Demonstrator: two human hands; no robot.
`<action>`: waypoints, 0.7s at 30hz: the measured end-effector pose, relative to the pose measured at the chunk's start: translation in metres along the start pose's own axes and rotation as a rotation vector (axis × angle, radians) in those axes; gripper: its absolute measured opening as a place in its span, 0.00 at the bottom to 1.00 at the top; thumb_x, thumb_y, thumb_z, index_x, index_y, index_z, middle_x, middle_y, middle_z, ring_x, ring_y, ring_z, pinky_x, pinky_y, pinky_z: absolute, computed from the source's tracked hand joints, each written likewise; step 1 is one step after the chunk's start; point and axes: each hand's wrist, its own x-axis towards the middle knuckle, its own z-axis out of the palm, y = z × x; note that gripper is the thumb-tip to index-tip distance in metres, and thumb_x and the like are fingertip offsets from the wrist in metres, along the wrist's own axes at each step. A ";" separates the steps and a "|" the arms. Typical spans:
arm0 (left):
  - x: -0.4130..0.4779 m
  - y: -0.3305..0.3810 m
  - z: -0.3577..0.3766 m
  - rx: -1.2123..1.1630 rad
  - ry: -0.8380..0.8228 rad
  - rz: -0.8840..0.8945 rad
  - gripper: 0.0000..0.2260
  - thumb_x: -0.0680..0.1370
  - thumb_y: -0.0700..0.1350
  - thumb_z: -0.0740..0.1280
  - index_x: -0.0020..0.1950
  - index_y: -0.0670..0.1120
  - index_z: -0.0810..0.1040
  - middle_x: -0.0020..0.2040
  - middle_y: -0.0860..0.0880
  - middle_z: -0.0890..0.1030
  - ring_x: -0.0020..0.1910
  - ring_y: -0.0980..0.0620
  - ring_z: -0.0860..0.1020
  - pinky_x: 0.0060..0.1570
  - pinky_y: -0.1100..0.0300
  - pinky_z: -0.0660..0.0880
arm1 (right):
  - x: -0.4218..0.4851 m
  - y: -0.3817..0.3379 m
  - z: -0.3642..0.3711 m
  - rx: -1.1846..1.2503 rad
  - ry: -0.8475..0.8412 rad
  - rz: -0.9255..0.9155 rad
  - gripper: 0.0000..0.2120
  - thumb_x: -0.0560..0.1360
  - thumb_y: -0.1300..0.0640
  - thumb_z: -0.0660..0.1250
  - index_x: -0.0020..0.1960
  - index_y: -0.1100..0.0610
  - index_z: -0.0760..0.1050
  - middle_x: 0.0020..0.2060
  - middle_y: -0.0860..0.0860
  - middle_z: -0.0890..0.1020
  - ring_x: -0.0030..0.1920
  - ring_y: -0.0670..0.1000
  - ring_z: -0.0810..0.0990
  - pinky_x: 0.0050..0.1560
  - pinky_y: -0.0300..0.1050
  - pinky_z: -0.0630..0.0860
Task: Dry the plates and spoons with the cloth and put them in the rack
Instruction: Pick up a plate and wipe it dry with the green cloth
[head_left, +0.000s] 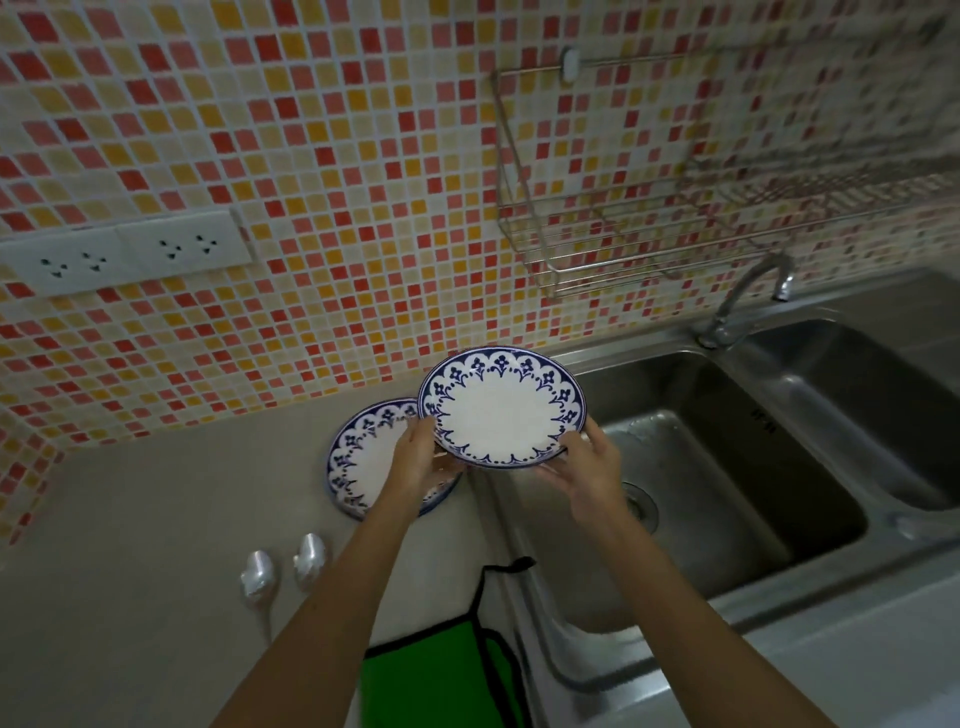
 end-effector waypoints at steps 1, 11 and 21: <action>-0.002 -0.002 0.015 -0.087 -0.012 -0.017 0.11 0.82 0.45 0.57 0.62 0.44 0.70 0.54 0.43 0.77 0.49 0.44 0.77 0.45 0.51 0.77 | 0.003 -0.005 -0.011 0.011 0.016 0.015 0.21 0.76 0.67 0.58 0.67 0.54 0.71 0.57 0.58 0.78 0.47 0.57 0.80 0.29 0.40 0.80; 0.013 -0.040 0.099 0.008 0.039 -0.001 0.09 0.80 0.42 0.61 0.58 0.42 0.76 0.55 0.43 0.80 0.52 0.45 0.78 0.47 0.52 0.78 | 0.041 0.009 -0.101 0.181 0.133 0.274 0.20 0.73 0.72 0.58 0.62 0.61 0.73 0.49 0.59 0.81 0.36 0.54 0.83 0.27 0.41 0.79; 0.027 -0.044 0.132 0.571 0.107 0.153 0.15 0.78 0.43 0.65 0.64 0.42 0.76 0.58 0.42 0.81 0.55 0.43 0.79 0.54 0.47 0.79 | 0.055 0.058 -0.115 0.330 0.058 0.686 0.15 0.78 0.68 0.57 0.63 0.71 0.70 0.37 0.63 0.84 0.54 0.57 0.82 0.27 0.41 0.80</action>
